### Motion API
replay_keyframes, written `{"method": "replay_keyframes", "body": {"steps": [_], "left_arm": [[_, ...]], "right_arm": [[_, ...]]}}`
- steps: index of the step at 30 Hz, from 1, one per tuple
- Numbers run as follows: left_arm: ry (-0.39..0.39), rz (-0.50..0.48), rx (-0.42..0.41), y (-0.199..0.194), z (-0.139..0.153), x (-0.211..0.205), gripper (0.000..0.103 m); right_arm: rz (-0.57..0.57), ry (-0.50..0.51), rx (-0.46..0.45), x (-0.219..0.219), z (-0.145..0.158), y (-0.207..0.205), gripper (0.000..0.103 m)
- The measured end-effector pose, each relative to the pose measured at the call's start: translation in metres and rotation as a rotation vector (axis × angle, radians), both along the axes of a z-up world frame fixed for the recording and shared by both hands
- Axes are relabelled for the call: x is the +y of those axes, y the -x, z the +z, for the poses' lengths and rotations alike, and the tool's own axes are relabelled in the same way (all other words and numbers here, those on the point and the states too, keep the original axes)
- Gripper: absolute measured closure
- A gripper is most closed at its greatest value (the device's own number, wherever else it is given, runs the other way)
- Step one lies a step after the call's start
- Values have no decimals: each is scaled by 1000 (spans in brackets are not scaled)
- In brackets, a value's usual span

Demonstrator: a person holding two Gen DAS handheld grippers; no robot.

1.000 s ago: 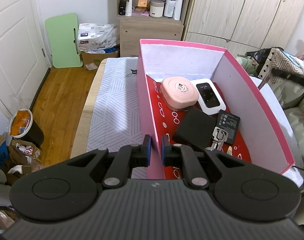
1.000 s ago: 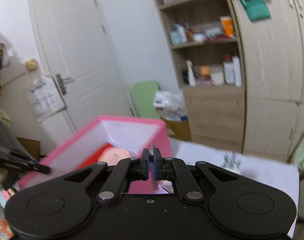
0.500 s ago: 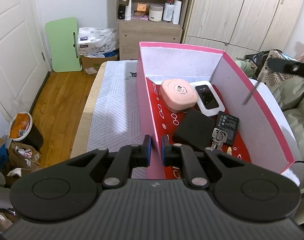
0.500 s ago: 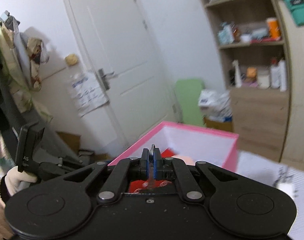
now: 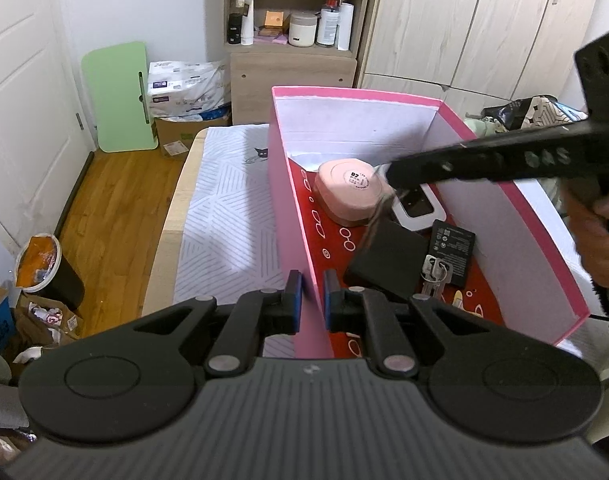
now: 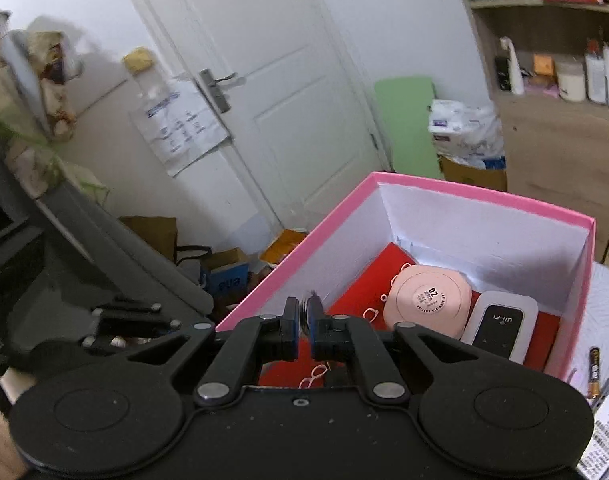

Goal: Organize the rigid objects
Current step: 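Carry the keys into the box beside the pink case and release, then withdraw the open right gripper from the box toward the bed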

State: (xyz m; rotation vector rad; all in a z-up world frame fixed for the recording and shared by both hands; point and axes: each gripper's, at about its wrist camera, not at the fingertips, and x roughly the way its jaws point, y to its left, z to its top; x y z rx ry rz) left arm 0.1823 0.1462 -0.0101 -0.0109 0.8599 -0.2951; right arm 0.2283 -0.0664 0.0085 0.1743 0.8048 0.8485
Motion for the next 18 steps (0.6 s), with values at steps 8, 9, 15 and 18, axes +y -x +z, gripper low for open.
{"method": "replay_keyframes", "body": {"steps": [8,9,15,18], "left_arm": [[12,-1,0,1,0,2,93],[11,-2,0,0,0,2,93],[13,2,-3,1,-1,3,93],[14,6,-4,2,-1,3,93]], "right_arm": [[-52,-91,-2,-36,17,3,82],[-70,-85,-15,-44,20,7,80],[-191,-22,-52,-100,25,33,77],[-260,21,-62,-126,19,44,75]]}}
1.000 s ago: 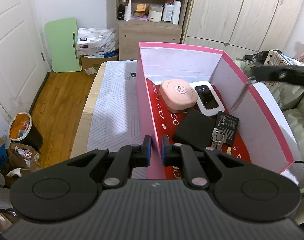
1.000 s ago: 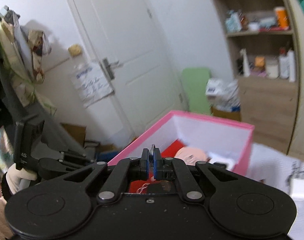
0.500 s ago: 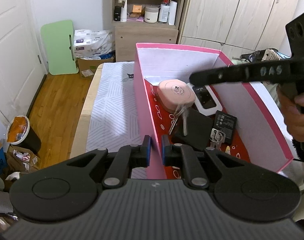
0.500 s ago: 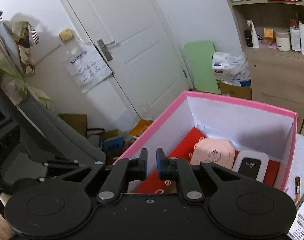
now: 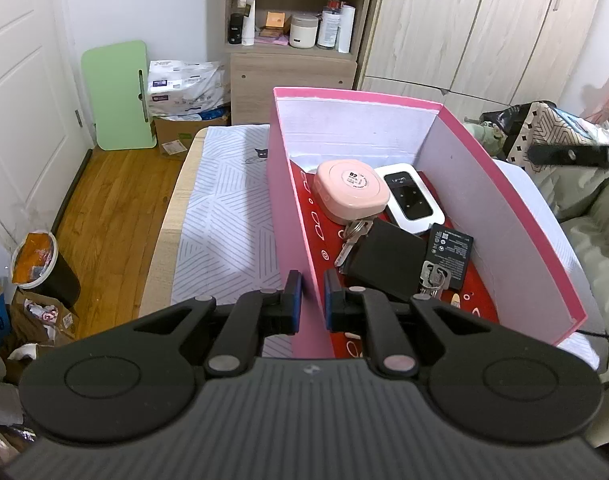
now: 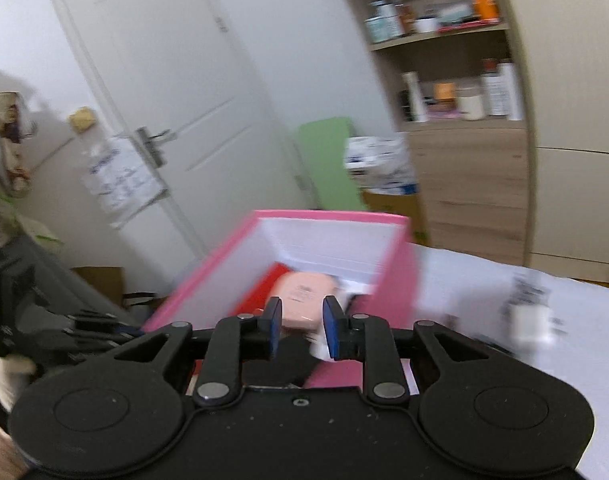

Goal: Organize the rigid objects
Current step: 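Withdraw the open right gripper from the box toward the bed, then grasp the gray phone battery on the bed with the right gripper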

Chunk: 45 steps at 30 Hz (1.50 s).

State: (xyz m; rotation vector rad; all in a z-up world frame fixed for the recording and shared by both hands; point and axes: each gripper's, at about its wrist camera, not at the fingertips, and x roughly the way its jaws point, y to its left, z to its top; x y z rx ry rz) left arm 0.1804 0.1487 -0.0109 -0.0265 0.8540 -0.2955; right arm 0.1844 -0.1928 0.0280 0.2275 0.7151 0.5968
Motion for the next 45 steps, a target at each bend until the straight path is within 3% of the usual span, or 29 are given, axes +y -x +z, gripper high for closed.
{"method": "replay_keyframes", "body": {"steps": [7,14,19,24,27,30,38,40,45], "left_arm": [[-10,1,2,0,1,-1,93],[-14,2,6,-1,1,-1,93],[-14,2,6,-2,1,-1,93],[-17,1,6,-2,1,-2,93],[-17,0,6,-2,1,-1,93],[-13,-2,7,-2,0,-1,93],[-16,-4,4,-1,0,-2,93],[-19,-5,3,-1,0,-3,93],[-17,-4,4,-1,0,-3,93]], "right_arm": [[-142,60,54,-45,-38,11,67],[-199,151,51,-53,-81,17,54],[-193,227,4,-43,-94,10,32],[-172,260,0,-29,-106,0,27],[-166,323,-27,-19,-114,-10,6],[-196,404,-61,-6,-127,-16,4],[-212,353,-53,-13,-128,-28,1],[-199,340,-58,-15,-127,-28,12],[-157,341,-67,-14,-122,-19,26]]}}
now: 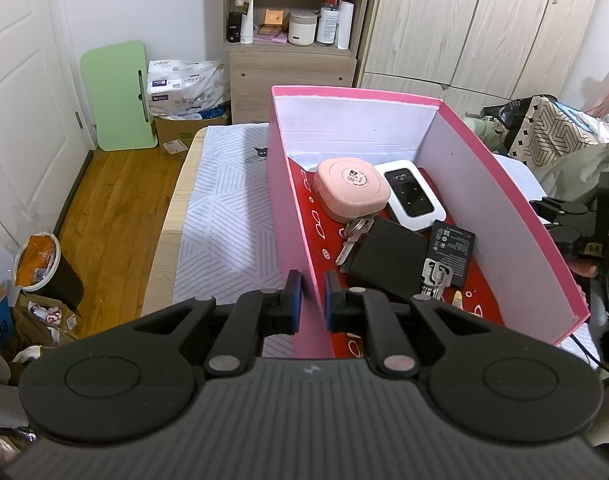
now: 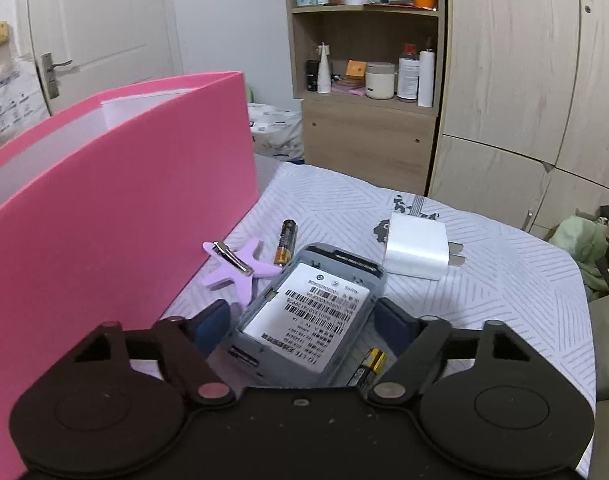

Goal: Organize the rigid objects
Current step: 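Grasp the gray phone battery on the bed with the right gripper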

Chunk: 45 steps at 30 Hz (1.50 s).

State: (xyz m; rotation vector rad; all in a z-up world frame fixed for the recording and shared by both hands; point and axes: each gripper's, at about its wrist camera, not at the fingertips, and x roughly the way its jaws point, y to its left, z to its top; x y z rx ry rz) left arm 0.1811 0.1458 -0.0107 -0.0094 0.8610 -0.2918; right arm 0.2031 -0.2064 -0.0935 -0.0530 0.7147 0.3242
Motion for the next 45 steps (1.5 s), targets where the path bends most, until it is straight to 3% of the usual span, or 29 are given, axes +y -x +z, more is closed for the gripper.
{"method": "replay_keyframes", "body": {"steps": [6,9,11,12,15,21,29,32,45], "left_arm": [[1,2,2,0,0,1,93],[1,3,1,0,0,1,93],[4,2,3,0,0,1,93],[4,2,2,0,0,1,93],[2,2,2,0,0,1,93],[4,1,4,0,0,1,93],[9,1,7,-1,0,2,93],[15,0,9,-1,-1,2,93],[25,0,11,-3,1,6,93]], "right_arm": [[33,-17,18,3,7,8,36],[52,-9,20,6,12,13,57],[48,-27,59,6,12,11,57],[34,-37,72,6,12,10,56],[5,-47,113,7,11,7,35],[-5,-56,119,16,7,11,25],[-17,-121,104,18,21,20,25],[31,-61,77,23,20,28,25],[146,-19,51,26,7,44,19]]}}
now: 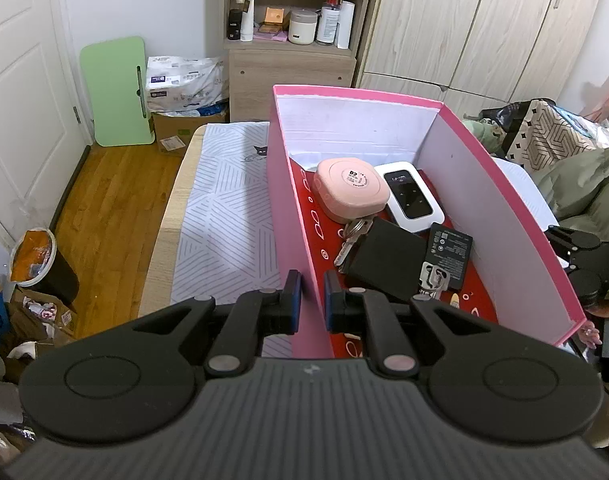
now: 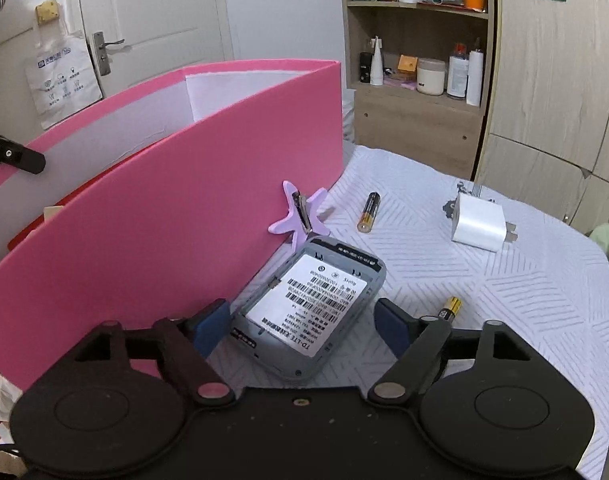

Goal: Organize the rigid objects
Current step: 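Grasp the gray phone battery on the bed with the right gripper, then carry the gray phone battery into the box and release it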

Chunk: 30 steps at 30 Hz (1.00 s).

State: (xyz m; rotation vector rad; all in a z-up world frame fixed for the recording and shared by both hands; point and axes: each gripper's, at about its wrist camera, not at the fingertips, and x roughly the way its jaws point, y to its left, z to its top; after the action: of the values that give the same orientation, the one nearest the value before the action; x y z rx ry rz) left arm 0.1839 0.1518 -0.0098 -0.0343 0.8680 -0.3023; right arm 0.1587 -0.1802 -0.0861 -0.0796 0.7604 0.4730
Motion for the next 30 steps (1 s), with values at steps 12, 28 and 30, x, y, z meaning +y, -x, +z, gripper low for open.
{"method": "replay_keyframes", "body": {"steps": [12,28,30], "left_arm": [[5,0,-1,0,0,0,92],[15,8,4,0,0,0,92],[5,3,1,0,0,-1,92]], "right_arm": [[66,95,16,-22,6,20,50],[-57,37,14,-1,-3,-26,35],[-54,32,28,-3,-2,-27,35]]}}
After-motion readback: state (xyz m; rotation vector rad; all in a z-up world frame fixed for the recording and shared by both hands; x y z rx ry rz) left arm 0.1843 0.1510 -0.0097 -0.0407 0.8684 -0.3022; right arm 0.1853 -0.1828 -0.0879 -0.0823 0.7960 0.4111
